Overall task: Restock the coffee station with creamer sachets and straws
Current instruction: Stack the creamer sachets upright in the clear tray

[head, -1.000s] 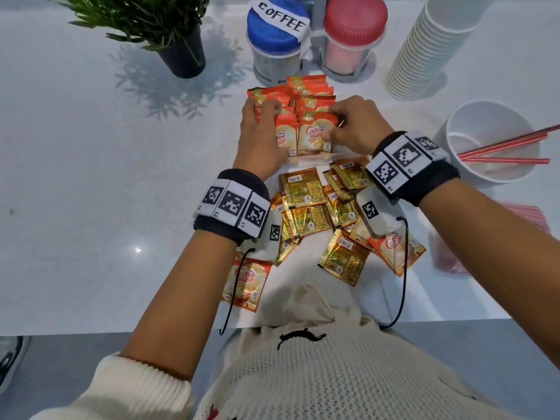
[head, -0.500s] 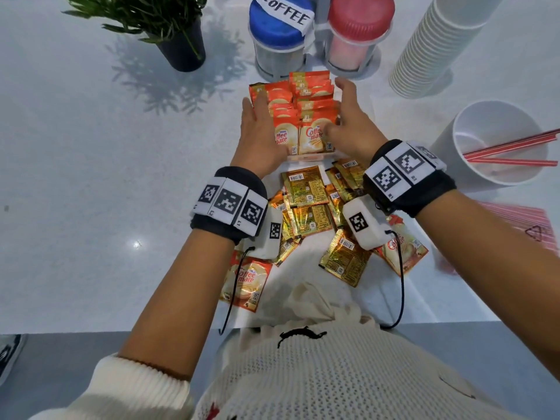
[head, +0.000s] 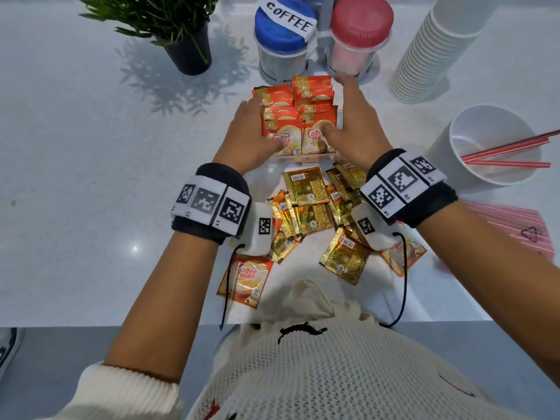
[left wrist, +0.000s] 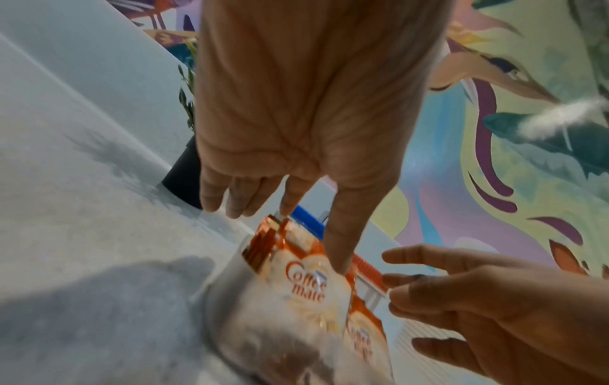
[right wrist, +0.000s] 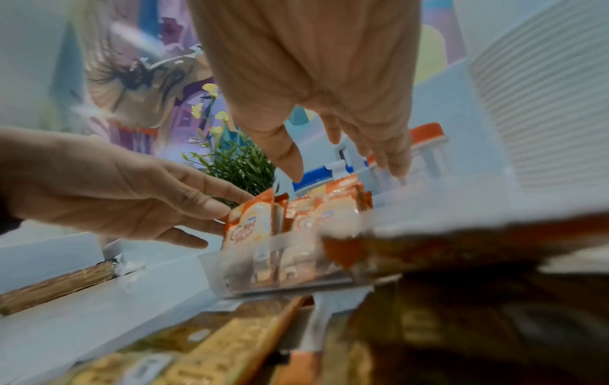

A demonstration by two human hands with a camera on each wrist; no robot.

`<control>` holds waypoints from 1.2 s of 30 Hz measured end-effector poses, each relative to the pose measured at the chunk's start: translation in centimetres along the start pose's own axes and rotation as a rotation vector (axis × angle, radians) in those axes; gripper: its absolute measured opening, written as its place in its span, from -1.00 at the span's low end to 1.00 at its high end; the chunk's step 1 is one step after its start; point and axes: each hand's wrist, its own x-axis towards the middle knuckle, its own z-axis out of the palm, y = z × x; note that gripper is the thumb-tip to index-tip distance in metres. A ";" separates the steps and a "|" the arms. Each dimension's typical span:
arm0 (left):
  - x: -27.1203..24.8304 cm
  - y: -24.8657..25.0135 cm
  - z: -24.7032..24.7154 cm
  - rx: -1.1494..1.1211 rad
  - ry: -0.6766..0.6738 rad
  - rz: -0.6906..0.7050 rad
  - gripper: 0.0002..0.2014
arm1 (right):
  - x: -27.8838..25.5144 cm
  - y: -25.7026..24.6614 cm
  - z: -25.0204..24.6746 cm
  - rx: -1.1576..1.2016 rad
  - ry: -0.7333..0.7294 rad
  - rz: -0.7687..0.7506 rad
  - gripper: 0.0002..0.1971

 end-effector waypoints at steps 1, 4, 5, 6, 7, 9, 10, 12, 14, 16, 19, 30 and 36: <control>-0.3 0.1 -0.6 -0.002 0.020 0.003 -0.35 | -0.2 -0.3 0.1 -0.022 0.027 -0.041 -0.47; -1.5 -0.6 -2.0 0.001 0.063 -0.040 -0.46 | -1.3 -1.4 0.6 -0.142 0.024 -0.140 -0.56; -1.9 -1.0 -2.3 -0.005 0.070 -0.058 -0.51 | -1.8 -1.9 0.9 -0.174 -0.016 -0.169 -0.61; -2.4 -1.5 -2.5 -0.021 0.074 -0.078 -0.56 | -2.3 -2.4 1.1 -0.181 -0.083 -0.201 -0.69; -2.8 -2.0 -2.6 -0.042 0.075 -0.097 -0.60 | -2.9 -2.8 1.5 -0.175 -0.177 -0.225 -0.75; -3.7 -2.9 -2.7 -0.072 0.066 -0.134 -0.66 | -4.1 -3.6 2.5 -0.227 -0.369 -0.251 -0.81; -4.1 -3.2 -2.5 -0.075 0.050 -0.153 -0.69 | -4.6 -3.8 3.1 -0.294 -0.434 -0.259 -0.78; -5.1 -4.0 -2.2 -0.071 0.009 -0.191 -0.78 | -5.7 -4.0 4.6 -0.445 -0.521 -0.254 -0.60; -5.8 -4.7 -1.8 -0.082 -0.024 -0.221 -0.89 | -6.5 -3.9 5.8 -0.566 -0.568 -0.231 -0.43; -6.5 -5.3 -1.4 -0.086 -0.048 -0.248 -0.92 | -7.0 -3.8 6.6 -0.632 -0.573 -0.235 -0.37; -7.3 -5.9 -1.0 -0.101 -0.082 -0.291 -0.87 | -7.2 -4.0 7.0 -0.625 -0.567 -0.206 -0.42; -9.1 -5.7 -2.3 -0.327 -0.001 -0.083 -0.93 | -7.1 -5.7 5.4 -0.050 -0.233 -0.130 -0.86; -8.8 -6.5 -3.3 -0.402 0.210 -0.131 -0.77 | -9.0 -6.4 6.0 -0.311 -0.539 -0.070 -0.49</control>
